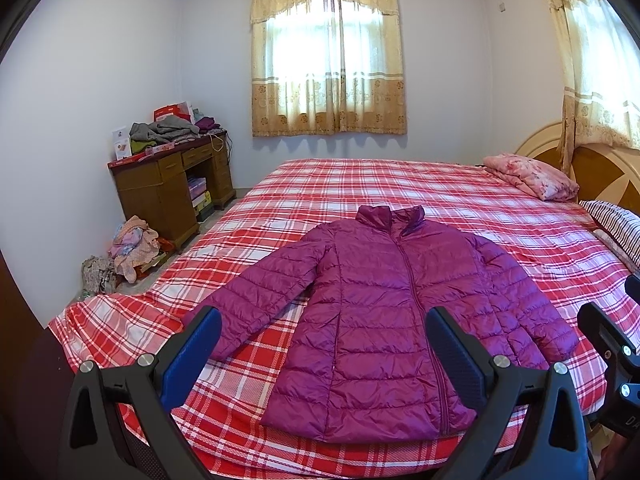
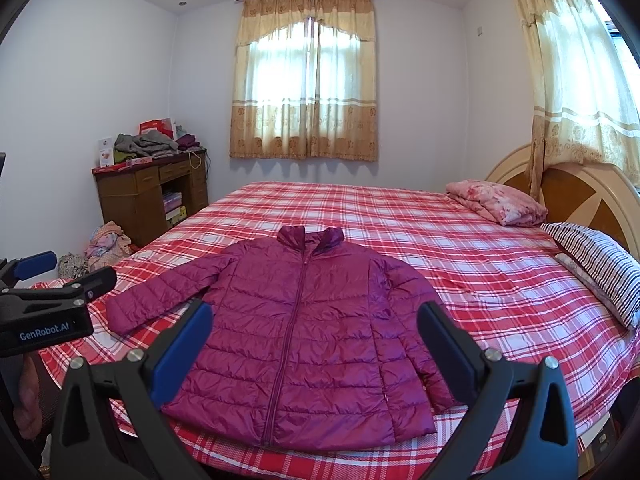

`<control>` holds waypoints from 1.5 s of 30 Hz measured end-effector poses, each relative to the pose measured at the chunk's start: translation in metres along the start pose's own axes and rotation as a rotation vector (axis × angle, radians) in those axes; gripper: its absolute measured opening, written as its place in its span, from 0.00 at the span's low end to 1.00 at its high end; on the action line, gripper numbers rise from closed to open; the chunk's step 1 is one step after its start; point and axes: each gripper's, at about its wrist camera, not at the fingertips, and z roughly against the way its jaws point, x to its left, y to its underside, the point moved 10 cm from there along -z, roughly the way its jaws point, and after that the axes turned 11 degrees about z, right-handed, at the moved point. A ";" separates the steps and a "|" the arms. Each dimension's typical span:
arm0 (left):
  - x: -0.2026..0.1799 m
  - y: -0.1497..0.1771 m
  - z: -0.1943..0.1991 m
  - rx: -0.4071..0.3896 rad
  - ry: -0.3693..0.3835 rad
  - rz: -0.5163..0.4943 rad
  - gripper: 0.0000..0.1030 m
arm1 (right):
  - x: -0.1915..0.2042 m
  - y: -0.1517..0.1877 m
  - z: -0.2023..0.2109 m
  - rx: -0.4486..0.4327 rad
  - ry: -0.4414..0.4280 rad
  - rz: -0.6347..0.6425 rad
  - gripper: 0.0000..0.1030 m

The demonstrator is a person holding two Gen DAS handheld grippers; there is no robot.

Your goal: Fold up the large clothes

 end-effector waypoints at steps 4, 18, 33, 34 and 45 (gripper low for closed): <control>0.001 0.000 -0.001 0.002 0.000 0.000 0.99 | 0.002 0.002 0.000 0.002 -0.001 0.000 1.00; 0.001 0.000 -0.002 0.002 0.000 0.003 0.99 | 0.004 0.005 -0.003 0.006 -0.003 0.000 1.00; 0.003 -0.001 -0.002 0.002 -0.001 0.004 0.99 | 0.006 0.007 -0.003 0.009 -0.005 0.000 1.00; 0.003 -0.001 -0.003 0.002 -0.002 0.005 0.99 | 0.007 0.008 -0.003 0.010 -0.006 0.000 1.00; 0.005 0.001 -0.005 0.010 -0.007 0.008 0.99 | 0.009 0.009 -0.005 0.012 -0.009 -0.001 1.00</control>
